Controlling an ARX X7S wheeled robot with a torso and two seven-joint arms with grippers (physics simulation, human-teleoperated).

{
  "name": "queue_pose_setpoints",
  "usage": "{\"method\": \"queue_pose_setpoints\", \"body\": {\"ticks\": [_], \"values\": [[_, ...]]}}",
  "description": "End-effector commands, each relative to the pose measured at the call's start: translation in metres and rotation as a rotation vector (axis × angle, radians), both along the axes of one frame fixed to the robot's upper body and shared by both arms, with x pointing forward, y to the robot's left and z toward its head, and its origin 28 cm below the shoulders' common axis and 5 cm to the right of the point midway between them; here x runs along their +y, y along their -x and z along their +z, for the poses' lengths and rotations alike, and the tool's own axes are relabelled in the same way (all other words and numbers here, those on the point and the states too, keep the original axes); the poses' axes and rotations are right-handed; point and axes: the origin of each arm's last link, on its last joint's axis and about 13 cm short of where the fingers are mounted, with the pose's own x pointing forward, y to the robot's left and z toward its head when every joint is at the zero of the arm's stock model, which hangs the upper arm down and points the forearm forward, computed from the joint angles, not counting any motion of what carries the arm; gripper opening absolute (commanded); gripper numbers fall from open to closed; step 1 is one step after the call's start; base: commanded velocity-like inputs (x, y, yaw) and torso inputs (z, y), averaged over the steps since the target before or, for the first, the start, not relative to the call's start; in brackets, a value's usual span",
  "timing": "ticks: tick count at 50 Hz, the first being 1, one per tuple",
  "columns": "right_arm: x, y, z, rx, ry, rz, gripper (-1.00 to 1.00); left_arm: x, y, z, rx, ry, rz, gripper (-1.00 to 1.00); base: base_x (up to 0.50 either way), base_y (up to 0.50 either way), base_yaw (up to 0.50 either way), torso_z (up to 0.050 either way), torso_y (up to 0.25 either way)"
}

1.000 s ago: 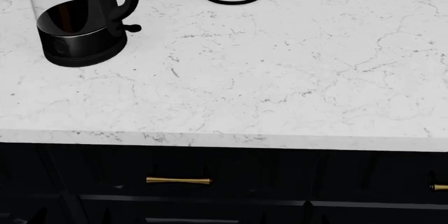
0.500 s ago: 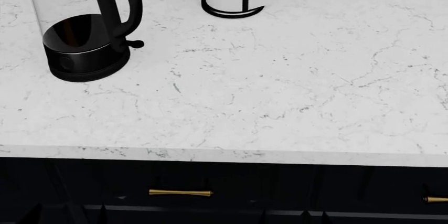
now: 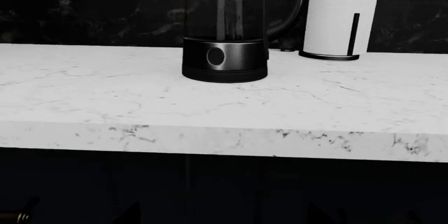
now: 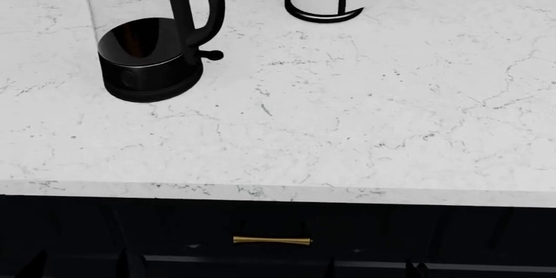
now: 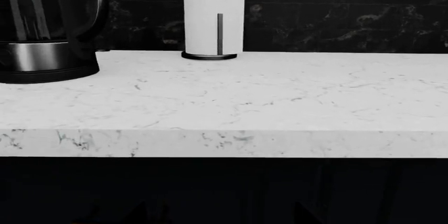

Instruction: Press down the lever to turn on the electric kettle.

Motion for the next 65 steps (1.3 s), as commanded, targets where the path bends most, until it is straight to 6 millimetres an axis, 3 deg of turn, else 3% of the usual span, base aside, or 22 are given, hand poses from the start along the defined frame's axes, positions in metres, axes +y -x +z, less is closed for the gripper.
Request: {"method": "queue_pose_setpoints", "body": {"ticks": [1,39,44,49,53,57,60,65], "values": [[0.0,0.0,0.0,-0.001,0.001,-0.001,1.0,0.001,0.0,0.0,0.003,0.001,0.008,1.0,0.0,0.5,0.0,0.0,0.0],[-0.005,-0.001,0.008,-0.027,0.014,0.004,1.0,0.002,-0.007,0.006,0.02,0.001,-0.012,1.0,0.0,0.28,0.0,0.0,0.0],[-0.009,-0.006,0.036,-0.068,0.078,-0.001,1.0,0.005,-0.015,0.04,-0.036,0.003,-0.016,1.0,0.0,0.0,0.0,0.0,0.0],[-0.016,-0.01,0.073,-0.129,0.114,-0.03,1.0,0.007,-0.017,0.082,-0.095,-0.01,-0.052,1.0,0.0,0.0,0.0,0.0,0.0],[-0.019,-0.006,0.109,-0.201,0.131,-0.033,1.0,0.014,-0.017,0.127,-0.187,0.024,-0.042,1.0,0.0,0.0,0.0,0.0,0.0],[-0.023,-0.004,0.131,-0.229,0.155,-0.045,1.0,0.02,-0.019,0.156,-0.206,0.023,-0.027,1.0,0.0,0.0,0.0,0.0,0.0],[-0.025,-0.014,0.139,-0.206,0.147,-0.029,1.0,0.02,-0.025,0.158,-0.184,0.024,-0.046,1.0,0.0,0.0,0.0,0.0,0.0],[-0.025,-0.019,0.134,-0.211,0.156,-0.024,1.0,0.022,-0.027,0.156,-0.205,0.031,-0.012,1.0,0.3,0.0,0.0,0.0,0.0]]}}
